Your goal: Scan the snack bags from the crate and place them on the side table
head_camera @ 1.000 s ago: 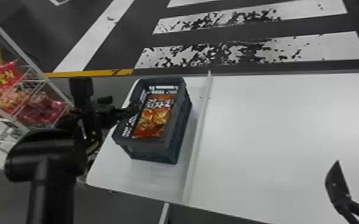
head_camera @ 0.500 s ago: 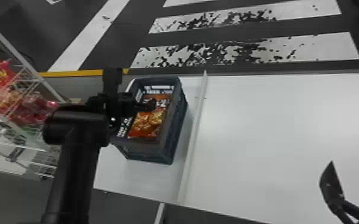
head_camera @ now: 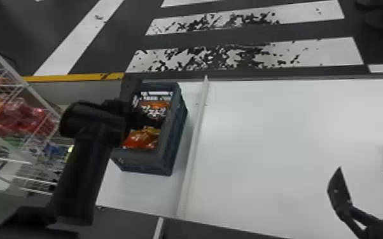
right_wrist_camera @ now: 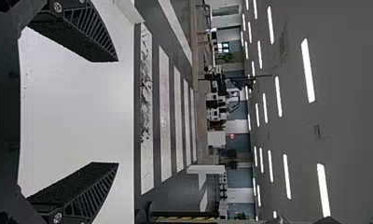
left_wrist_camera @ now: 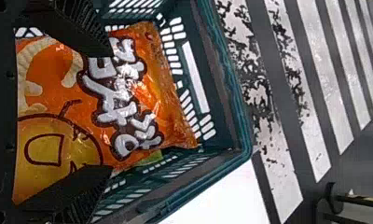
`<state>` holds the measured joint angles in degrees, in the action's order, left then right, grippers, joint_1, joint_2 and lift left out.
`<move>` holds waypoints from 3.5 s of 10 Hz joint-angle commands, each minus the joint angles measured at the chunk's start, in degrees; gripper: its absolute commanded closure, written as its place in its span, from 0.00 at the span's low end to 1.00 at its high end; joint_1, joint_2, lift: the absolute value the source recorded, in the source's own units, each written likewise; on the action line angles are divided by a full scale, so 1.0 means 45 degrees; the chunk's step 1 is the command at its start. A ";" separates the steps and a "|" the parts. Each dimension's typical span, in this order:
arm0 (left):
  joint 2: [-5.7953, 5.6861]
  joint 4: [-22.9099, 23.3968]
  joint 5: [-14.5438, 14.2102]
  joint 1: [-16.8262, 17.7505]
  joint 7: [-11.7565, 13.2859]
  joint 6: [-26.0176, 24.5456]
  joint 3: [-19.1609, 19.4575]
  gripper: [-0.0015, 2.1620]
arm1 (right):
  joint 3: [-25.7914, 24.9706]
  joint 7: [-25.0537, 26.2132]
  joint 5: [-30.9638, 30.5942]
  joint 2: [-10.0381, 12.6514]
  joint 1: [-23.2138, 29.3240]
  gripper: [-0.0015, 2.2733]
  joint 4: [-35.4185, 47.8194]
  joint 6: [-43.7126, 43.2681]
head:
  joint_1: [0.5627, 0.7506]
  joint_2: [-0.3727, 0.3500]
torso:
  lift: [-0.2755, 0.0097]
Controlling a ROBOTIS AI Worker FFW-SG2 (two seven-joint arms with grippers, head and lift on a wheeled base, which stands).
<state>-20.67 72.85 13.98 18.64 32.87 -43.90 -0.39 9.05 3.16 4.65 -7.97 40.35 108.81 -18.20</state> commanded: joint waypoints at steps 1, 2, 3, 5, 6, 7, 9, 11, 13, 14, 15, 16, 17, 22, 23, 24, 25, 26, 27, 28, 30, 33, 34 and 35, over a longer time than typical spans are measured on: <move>0.0003 -0.0524 0.0174 0.0234 0.0020 -0.0157 -0.0264 0.00 | 0.0019 0.0000 0.0022 -0.0025 -0.0100 0.04 -0.0040 0.0129 | 0.70 0.88 | 0.79; -0.0017 -0.1052 0.0233 0.0566 0.0430 -0.0665 -0.0381 0.00 | 0.0078 0.0000 0.0061 -0.0064 -0.0159 0.04 -0.0138 0.0168 | 0.70 0.88 | 0.79; 0.0003 -0.1403 0.0506 0.0761 0.0997 -0.0704 -0.0420 0.22 | 0.0078 0.0000 0.0100 -0.0123 -0.0178 0.04 -0.0157 0.0168 | 0.70 0.88 | 0.79; 0.0003 -0.1403 0.0565 0.0683 0.1016 -0.0587 -0.0479 0.66 | 0.0078 0.0000 0.0119 -0.0142 -0.0178 0.04 -0.0196 0.0168 | 0.70 0.88 | 0.79; -0.0017 -0.1325 0.0526 0.0605 0.1329 -0.0353 -0.0362 0.75 | 0.0078 0.0000 0.0119 -0.0162 -0.0178 0.04 -0.0196 0.0168 | 0.70 0.88 | 0.79; 0.0140 -0.1013 0.0350 0.0292 0.0723 -0.0275 0.0302 0.99 | 0.0097 0.0000 0.0119 -0.0142 -0.0178 0.04 -0.0216 0.0129 | 0.70 0.88 | 0.79; 0.0120 0.0062 -0.0236 -0.0391 0.0489 -0.0157 0.0966 0.99 | 0.0078 0.0000 0.0119 -0.0142 -0.0198 0.04 -0.0255 0.0129 | 0.70 0.90 | 0.79; 0.0120 0.0784 -0.0978 -0.0704 0.0704 -0.0275 0.1513 0.99 | 0.0117 0.0000 0.0119 -0.0123 -0.0217 0.04 -0.0255 0.0129 | 0.70 0.90 | 0.79; 0.0042 0.1370 -0.1740 -0.0840 0.1153 -0.0704 0.1963 0.99 | 0.0097 0.0000 0.0119 -0.0103 -0.0217 0.04 -0.0255 0.0168 | 0.70 0.89 | 0.79; 0.0003 0.1859 -0.2033 -0.1036 0.1446 -0.0978 0.2236 0.99 | 0.0097 0.0000 0.0119 -0.0083 -0.0217 0.04 -0.0235 0.0246 | 0.70 0.89 | 0.79; -0.0036 0.2464 -0.2228 -0.1192 0.1641 -0.1407 0.2509 0.99 | 0.0117 0.0000 0.0119 -0.0064 -0.0257 0.04 -0.0235 0.0324 | 0.70 0.88 | 0.79; -0.0056 0.3050 -0.2345 -0.1426 0.1739 -0.1681 0.2841 0.99 | 0.0117 0.0000 0.0119 -0.0064 -0.0296 0.04 -0.0235 0.0402 | 0.70 0.89 | 0.79; -0.0173 0.3499 -0.2599 -0.1602 0.1798 -0.2150 0.3115 0.99 | 0.0156 0.0000 0.0119 -0.0064 -0.0354 0.04 -0.0255 0.0480 | 0.70 0.89 | 0.79; -0.0231 0.6585 -0.4044 -0.2462 0.1954 -0.3986 0.4580 0.99 | 0.0175 0.0137 0.0119 -0.0083 -0.0549 0.04 -0.0275 0.0676 | 0.70 0.93 | 0.79; -0.0075 0.7523 -0.4455 -0.2715 0.1876 -0.4728 0.4814 0.99 | 0.0175 0.0137 0.0119 -0.0083 -0.0569 0.04 -0.0275 0.0676 | 0.70 0.92 | 0.79; 0.0159 0.8421 -0.4826 -0.2950 0.1817 -0.5197 0.4775 0.99 | 0.0175 0.0156 0.0119 -0.0064 -0.0589 0.04 -0.0275 0.0676 | 0.70 0.92 | 0.79; 0.0472 0.9105 -0.5002 -0.3028 0.1739 -0.5861 0.4599 0.99 | 0.0214 0.0156 0.0119 -0.0064 -0.0608 0.04 -0.0275 0.0637 | 0.70 0.89 | 0.79; 0.0843 0.9632 -0.5255 -0.3204 0.1485 -0.6095 0.4345 0.99 | 0.0234 0.0156 0.0119 -0.0064 -0.0608 0.04 -0.0275 0.0637 | 0.70 0.86 | 0.79; 0.1370 1.0218 -0.5392 -0.3419 0.1095 -0.6095 0.3857 0.99 | 0.0234 0.0156 0.0119 -0.0064 -0.0608 0.04 -0.0255 0.0637 | 0.70 0.84 | 0.79; 0.1839 1.0511 -0.5509 -0.3555 0.0548 -0.6056 0.3252 0.99 | 0.0234 0.0176 0.0119 -0.0064 -0.0608 0.04 -0.0235 0.0598 | 0.70 0.79 | 0.79; 0.2933 1.0589 -0.5451 -0.3575 -0.0331 -0.5743 0.1709 0.99 | 0.0234 0.0235 0.0119 -0.0064 -0.0549 0.04 -0.0216 0.0480 | 0.70 0.67 | 0.79; 0.3929 0.9339 -0.5275 -0.3887 -0.1796 -0.3595 -0.0811 0.99 | 0.0214 0.0313 0.0119 -0.0103 -0.0432 0.04 -0.0138 0.0363 | 0.70 0.48 | 0.79; 0.4065 0.8694 -0.5294 -0.3985 -0.2421 -0.2931 -0.1534 0.99 | 0.0195 0.0313 0.0119 -0.0103 -0.0413 0.04 -0.0079 0.0363 | 0.70 0.41 | 0.79; 0.4300 0.7991 -0.5334 -0.4063 -0.2831 -0.2267 -0.2080 0.99 | 0.0175 0.0313 0.0119 -0.0123 -0.0393 0.04 -0.0021 0.0363 | 0.70 0.35 | 0.79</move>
<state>-1.90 110.58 -9.94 0.61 20.14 -55.88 -8.32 9.91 4.59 5.19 -8.50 38.51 108.58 -16.56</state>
